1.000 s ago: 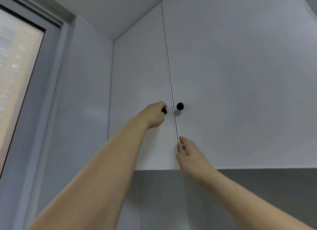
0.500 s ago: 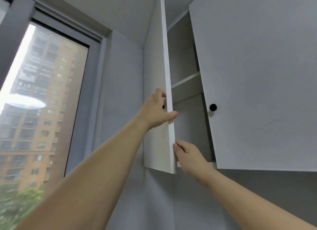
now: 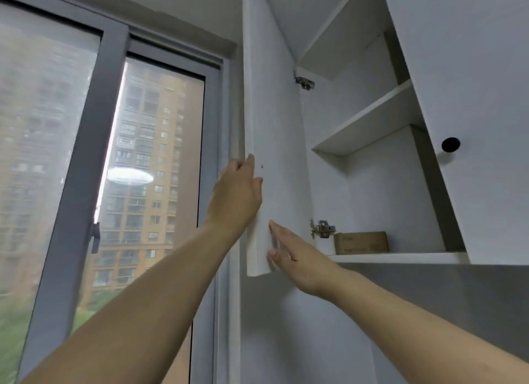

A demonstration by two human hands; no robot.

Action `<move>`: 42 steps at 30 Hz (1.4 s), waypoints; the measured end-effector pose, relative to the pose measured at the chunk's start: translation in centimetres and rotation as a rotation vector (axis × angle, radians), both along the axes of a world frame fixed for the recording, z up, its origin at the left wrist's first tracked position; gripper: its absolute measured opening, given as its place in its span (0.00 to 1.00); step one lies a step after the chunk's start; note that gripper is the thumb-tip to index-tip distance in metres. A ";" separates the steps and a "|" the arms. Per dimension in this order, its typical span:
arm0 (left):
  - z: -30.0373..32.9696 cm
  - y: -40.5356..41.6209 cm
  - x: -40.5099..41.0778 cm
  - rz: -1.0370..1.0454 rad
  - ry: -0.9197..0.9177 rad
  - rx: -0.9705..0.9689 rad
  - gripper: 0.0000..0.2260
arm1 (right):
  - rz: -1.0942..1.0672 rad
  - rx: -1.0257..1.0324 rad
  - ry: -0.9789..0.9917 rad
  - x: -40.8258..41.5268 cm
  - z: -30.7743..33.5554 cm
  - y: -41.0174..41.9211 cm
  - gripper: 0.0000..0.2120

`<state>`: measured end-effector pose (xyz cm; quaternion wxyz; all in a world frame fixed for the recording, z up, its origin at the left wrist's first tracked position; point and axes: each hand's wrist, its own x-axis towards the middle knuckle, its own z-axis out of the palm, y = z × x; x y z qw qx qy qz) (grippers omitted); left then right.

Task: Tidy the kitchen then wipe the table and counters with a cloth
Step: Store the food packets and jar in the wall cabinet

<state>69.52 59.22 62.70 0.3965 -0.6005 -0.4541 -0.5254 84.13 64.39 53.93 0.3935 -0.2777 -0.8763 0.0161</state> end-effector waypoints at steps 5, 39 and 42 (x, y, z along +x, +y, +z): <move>-3.8 2.7 -5.8 -0.060 -0.202 -0.025 0.21 | -0.208 0.164 -0.270 -5.0 -0.9 4.1 0.28; -6.4 5.6 12.2 -0.577 -0.168 -0.513 0.09 | -1.046 0.601 -0.926 19.2 9.4 -5.0 0.28; -7.7 6.6 18.1 -0.666 -0.087 -0.625 0.11 | -1.152 0.623 -1.110 23.3 9.6 -6.5 0.25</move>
